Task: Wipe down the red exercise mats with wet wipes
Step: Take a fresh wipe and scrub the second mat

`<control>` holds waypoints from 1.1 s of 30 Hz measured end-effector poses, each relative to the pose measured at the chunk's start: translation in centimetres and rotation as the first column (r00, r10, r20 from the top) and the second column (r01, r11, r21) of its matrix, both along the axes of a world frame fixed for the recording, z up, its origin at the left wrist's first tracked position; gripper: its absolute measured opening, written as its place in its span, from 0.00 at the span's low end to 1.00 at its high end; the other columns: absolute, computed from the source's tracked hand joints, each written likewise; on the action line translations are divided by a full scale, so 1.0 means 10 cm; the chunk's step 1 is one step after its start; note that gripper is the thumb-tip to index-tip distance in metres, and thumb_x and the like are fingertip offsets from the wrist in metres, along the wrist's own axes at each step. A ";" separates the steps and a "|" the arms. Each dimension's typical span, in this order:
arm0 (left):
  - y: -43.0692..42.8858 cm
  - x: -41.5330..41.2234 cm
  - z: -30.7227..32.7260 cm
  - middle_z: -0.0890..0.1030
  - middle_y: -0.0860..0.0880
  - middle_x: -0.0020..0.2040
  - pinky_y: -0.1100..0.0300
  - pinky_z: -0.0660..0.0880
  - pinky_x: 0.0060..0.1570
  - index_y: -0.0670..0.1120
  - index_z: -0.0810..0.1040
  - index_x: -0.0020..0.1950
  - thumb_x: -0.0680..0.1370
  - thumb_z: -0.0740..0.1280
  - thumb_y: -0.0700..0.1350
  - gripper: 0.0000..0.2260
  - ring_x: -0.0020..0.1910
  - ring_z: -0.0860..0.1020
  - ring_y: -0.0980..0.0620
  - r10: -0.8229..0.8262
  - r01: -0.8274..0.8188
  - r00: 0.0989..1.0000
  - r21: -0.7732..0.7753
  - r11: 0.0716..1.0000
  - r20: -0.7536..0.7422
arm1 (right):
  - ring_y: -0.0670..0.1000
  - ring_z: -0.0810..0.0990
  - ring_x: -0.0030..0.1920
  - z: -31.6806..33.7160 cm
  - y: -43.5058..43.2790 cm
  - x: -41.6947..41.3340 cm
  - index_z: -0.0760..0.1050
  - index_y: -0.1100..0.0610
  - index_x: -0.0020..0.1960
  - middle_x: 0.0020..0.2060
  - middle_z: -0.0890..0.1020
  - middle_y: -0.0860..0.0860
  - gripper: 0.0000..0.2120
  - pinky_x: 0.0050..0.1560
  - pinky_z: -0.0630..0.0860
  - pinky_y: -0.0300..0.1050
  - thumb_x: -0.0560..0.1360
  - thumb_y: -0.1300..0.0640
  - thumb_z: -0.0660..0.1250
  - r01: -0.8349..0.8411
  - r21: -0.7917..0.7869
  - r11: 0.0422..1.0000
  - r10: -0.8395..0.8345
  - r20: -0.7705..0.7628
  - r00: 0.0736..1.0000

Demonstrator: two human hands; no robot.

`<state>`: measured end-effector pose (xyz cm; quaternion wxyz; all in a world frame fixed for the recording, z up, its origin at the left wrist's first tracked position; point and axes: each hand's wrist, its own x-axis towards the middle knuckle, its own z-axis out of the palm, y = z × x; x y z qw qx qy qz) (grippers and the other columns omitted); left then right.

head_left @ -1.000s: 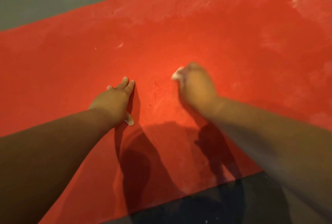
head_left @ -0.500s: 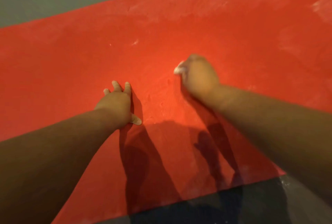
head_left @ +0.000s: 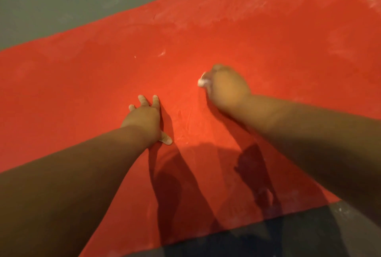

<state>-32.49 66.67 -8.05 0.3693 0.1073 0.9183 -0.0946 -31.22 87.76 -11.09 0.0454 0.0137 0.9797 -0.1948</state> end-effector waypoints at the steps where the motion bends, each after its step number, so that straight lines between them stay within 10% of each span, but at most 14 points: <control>1: 0.00 0.00 0.00 0.39 0.38 0.77 0.41 0.61 0.68 0.47 0.38 0.78 0.61 0.79 0.57 0.61 0.74 0.50 0.30 0.000 0.000 1.000 0.001 1.000 0.000 | 0.54 0.76 0.56 -0.01 -0.18 0.17 0.79 0.52 0.56 0.53 0.78 0.53 0.12 0.55 0.67 0.42 0.78 0.56 0.60 -0.071 -0.047 0.996 0.071 -0.015 0.997; 7: -0.01 -0.01 -0.02 0.40 0.38 0.77 0.41 0.62 0.68 0.48 0.38 0.78 0.60 0.80 0.57 0.62 0.74 0.50 0.30 -0.005 0.005 1.000 -0.007 1.000 -0.008 | 0.50 0.77 0.52 0.12 -0.29 0.64 0.80 0.44 0.51 0.46 0.78 0.46 0.11 0.50 0.70 0.42 0.74 0.56 0.64 -0.337 -0.165 0.927 0.345 0.022 0.938; 14: 0.01 -0.02 -0.02 0.39 0.39 0.77 0.41 0.61 0.68 0.48 0.37 0.78 0.61 0.80 0.55 0.62 0.74 0.49 0.30 0.013 -0.013 1.000 -0.003 1.000 -0.001 | 0.61 0.77 0.53 0.09 0.81 0.25 0.81 0.53 0.54 0.51 0.78 0.57 0.12 0.50 0.72 0.47 0.74 0.60 0.63 0.278 0.014 0.960 -0.278 -0.013 0.960; 24: -0.22 -0.12 0.15 0.37 0.49 0.78 0.47 0.65 0.67 0.57 0.35 0.76 0.64 0.80 0.51 0.59 0.76 0.53 0.37 -0.168 0.171 0.984 -0.064 0.983 0.051 | 0.55 0.77 0.48 0.10 -0.46 0.92 0.79 0.53 0.54 0.45 0.75 0.52 0.11 0.46 0.72 0.46 0.73 0.61 0.64 -0.404 -0.167 0.899 0.406 -0.022 0.913; 30: -0.22 -0.18 0.14 0.38 0.49 0.78 0.45 0.69 0.63 0.58 0.37 0.77 0.63 0.80 0.48 0.60 0.75 0.55 0.37 -0.205 0.208 0.978 -0.093 0.974 0.043 | 0.56 0.79 0.50 0.07 -0.03 0.13 0.80 0.52 0.49 0.48 0.77 0.52 0.10 0.48 0.70 0.44 0.71 0.62 0.66 -0.013 -0.073 0.997 0.018 0.073 0.997; 33: -0.34 -0.24 0.06 0.39 0.50 0.79 0.46 0.69 0.62 0.59 0.38 0.77 0.63 0.80 0.50 0.58 0.75 0.57 0.36 -0.258 0.260 0.965 -0.069 0.963 0.041 | 0.55 0.76 0.54 0.09 -0.49 0.11 0.79 0.53 0.52 0.52 0.76 0.54 0.11 0.54 0.69 0.44 0.74 0.61 0.62 -0.137 -0.121 0.983 0.151 0.114 0.982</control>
